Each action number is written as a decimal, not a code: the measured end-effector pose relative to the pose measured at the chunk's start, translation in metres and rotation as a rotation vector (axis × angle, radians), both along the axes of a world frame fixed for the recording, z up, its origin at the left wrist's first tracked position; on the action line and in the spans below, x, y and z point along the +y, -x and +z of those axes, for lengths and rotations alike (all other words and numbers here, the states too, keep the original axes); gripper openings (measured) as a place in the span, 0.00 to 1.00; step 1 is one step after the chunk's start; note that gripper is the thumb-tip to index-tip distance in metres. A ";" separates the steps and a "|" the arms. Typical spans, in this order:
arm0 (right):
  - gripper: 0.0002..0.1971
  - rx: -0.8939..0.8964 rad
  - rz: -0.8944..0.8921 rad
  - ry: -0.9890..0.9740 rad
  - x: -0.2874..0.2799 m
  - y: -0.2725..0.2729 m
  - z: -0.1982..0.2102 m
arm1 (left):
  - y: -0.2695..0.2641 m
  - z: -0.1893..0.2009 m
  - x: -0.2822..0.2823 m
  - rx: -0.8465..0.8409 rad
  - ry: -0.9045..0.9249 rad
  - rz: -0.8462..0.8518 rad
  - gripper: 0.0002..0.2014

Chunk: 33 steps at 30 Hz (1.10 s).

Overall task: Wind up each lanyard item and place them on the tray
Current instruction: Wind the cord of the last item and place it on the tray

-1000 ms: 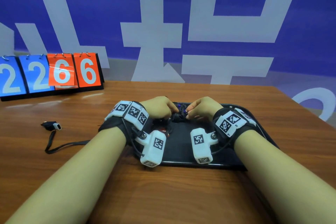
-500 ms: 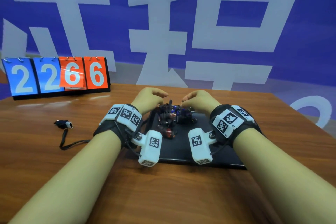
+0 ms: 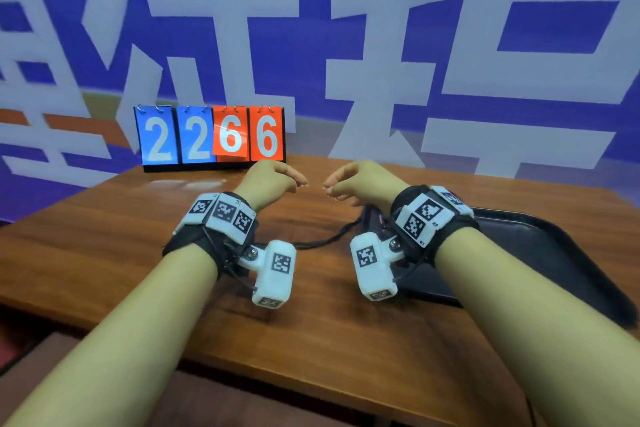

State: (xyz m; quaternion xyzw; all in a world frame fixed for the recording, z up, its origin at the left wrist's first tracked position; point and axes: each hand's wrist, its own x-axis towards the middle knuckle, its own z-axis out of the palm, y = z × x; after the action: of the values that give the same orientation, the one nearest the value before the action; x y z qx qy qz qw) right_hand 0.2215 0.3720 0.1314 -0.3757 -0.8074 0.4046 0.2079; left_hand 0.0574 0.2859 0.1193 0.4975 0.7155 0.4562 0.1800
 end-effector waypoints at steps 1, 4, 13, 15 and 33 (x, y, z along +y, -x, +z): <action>0.03 -0.030 0.026 0.000 -0.003 0.009 -0.003 | 0.008 -0.002 -0.005 0.000 0.010 0.013 0.13; 0.08 -0.174 0.129 -0.006 -0.011 0.029 -0.012 | 0.028 -0.009 -0.018 -0.014 0.040 0.045 0.13; 0.16 -0.574 0.128 -0.084 -0.023 0.071 -0.035 | 0.053 -0.037 -0.032 0.042 0.277 -0.103 0.11; 0.16 -0.617 0.106 -0.120 -0.022 0.075 -0.039 | 0.053 -0.040 -0.031 0.060 0.301 -0.115 0.10; 0.11 0.179 -0.490 -0.010 0.021 -0.002 -0.031 | 0.030 -0.041 -0.014 0.090 0.384 -0.225 0.08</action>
State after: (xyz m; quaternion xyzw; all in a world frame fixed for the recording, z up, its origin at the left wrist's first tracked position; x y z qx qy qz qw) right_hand 0.2233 0.3930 0.1007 -0.5216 -0.6729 0.3697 0.3721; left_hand 0.0273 0.2720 0.0785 0.5506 0.7365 0.2659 0.2893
